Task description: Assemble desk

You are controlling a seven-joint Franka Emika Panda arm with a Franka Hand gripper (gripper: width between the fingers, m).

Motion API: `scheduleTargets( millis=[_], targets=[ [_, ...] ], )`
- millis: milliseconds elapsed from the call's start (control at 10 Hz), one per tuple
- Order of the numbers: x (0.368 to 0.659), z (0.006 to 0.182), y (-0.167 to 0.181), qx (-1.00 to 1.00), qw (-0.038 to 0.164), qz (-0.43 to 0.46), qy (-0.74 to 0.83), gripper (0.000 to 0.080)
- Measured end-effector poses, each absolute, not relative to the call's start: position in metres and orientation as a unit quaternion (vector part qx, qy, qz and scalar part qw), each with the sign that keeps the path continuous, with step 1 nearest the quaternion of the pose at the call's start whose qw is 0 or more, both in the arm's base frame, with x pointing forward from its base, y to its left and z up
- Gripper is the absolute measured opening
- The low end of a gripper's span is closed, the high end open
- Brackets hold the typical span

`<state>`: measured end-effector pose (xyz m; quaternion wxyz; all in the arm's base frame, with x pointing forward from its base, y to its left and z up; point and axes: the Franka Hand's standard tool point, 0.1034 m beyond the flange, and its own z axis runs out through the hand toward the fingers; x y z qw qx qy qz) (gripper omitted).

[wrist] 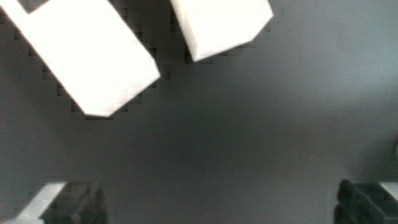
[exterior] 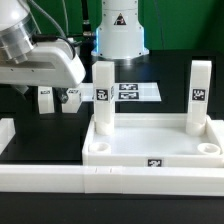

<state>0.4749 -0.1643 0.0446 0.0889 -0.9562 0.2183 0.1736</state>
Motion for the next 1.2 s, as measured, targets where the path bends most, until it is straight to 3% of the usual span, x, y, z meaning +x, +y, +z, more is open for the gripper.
scheduleTargets(
  millis=[100,800,1000,1200],
  targets=[
    [0.475,0.044,-0.164,-0.956,0.089,0.177,0.217,0.0648],
    [0.457,0.031,-0.161,-0.887,0.163,0.381,0.203,0.0648],
    [0.457,0.031,-0.150,-0.865,0.172,0.428,0.197,0.0648],
    [0.463,0.027,-0.151,-0.873,0.165,0.415,0.196,0.0648]
  ],
)
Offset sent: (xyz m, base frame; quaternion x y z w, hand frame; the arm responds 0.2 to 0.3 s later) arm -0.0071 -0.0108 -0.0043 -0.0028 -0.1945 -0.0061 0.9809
